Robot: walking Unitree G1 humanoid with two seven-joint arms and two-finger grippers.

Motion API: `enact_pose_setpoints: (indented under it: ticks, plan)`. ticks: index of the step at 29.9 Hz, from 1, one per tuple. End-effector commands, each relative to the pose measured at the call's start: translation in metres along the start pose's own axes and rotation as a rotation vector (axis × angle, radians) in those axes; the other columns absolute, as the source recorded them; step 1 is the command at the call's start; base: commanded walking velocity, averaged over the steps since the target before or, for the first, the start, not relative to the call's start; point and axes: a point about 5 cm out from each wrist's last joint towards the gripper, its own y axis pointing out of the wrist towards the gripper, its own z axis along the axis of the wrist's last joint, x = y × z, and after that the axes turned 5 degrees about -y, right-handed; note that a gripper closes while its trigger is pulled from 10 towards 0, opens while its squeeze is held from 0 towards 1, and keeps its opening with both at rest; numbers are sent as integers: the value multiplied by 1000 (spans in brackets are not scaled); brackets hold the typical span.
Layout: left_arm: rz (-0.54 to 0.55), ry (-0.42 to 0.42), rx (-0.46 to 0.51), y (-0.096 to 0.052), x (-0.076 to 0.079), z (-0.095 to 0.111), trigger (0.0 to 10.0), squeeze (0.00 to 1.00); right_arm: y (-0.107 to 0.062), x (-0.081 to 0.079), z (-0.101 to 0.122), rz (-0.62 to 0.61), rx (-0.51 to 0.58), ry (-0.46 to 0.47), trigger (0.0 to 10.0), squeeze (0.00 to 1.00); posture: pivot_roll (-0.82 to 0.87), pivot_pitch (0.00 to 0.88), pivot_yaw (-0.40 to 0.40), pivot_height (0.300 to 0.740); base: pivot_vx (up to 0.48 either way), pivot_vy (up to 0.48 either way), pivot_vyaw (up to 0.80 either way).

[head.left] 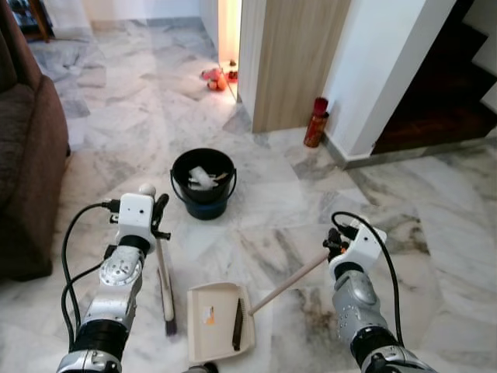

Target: Sweep floor

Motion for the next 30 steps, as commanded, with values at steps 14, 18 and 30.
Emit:
enact_pose_setpoints:
  ticks: [14, 18, 30]
  plan:
    - [-7, 8, 29, 3, 3, 7, 10000, 0, 2, -7, 8, 56, 36, -23, 10000, 0, -44, 65, -56, 740, 267, 0, 373]
    - [-10, 8, 28, 3, 3, 7, 10000, 0, 2, -8, 7, 58, 30, -20, 10000, 0, -44, 65, -56, 740, 277, 0, 591]
    - [-22, 12, 31, 4, 6, 8, 10000, 0, 2, -9, 7, 68, 27, -23, 10000, 0, -43, 63, -59, 740, 287, 0, 0]
